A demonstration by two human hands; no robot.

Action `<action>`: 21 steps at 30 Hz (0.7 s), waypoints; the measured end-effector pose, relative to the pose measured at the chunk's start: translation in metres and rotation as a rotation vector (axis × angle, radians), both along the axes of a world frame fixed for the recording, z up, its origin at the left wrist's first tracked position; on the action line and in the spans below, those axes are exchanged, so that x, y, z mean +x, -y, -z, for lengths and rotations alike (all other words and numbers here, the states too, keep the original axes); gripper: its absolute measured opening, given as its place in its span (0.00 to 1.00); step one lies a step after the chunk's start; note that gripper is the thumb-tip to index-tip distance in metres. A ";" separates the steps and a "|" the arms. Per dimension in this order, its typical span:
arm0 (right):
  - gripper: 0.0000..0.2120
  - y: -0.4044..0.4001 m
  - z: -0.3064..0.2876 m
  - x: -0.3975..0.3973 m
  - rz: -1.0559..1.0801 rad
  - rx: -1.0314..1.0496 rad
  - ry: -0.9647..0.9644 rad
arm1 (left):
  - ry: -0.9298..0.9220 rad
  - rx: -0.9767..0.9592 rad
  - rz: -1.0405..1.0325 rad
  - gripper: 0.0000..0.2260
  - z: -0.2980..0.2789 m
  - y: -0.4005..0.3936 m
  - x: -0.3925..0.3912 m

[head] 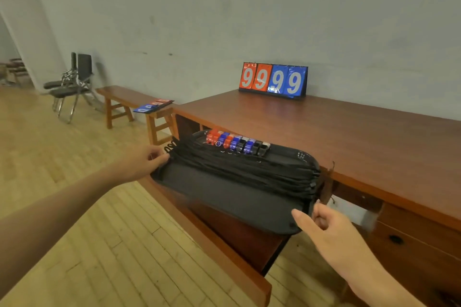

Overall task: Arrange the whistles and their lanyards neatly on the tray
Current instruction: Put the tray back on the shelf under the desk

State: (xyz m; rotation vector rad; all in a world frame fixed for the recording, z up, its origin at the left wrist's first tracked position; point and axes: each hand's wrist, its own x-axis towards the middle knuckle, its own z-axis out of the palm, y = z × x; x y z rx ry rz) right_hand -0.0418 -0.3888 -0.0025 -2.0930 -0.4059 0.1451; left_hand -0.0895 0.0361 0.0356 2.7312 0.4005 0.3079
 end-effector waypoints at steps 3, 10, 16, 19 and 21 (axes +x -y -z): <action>0.24 -0.007 0.008 -0.005 -0.011 -0.006 -0.015 | -0.008 -0.006 -0.005 0.14 0.010 -0.006 0.002; 0.23 -0.018 0.029 -0.005 -0.035 -0.013 -0.062 | -0.059 0.035 -0.039 0.14 0.033 -0.018 0.019; 0.24 -0.026 0.043 0.006 -0.026 -0.041 -0.085 | -0.072 0.015 -0.073 0.12 0.046 -0.020 0.037; 0.24 -0.031 0.047 0.013 -0.027 -0.049 -0.071 | -0.067 0.037 -0.091 0.12 0.050 -0.020 0.049; 0.23 -0.033 0.050 0.017 -0.025 -0.055 -0.059 | -0.060 0.048 -0.102 0.11 0.053 -0.021 0.058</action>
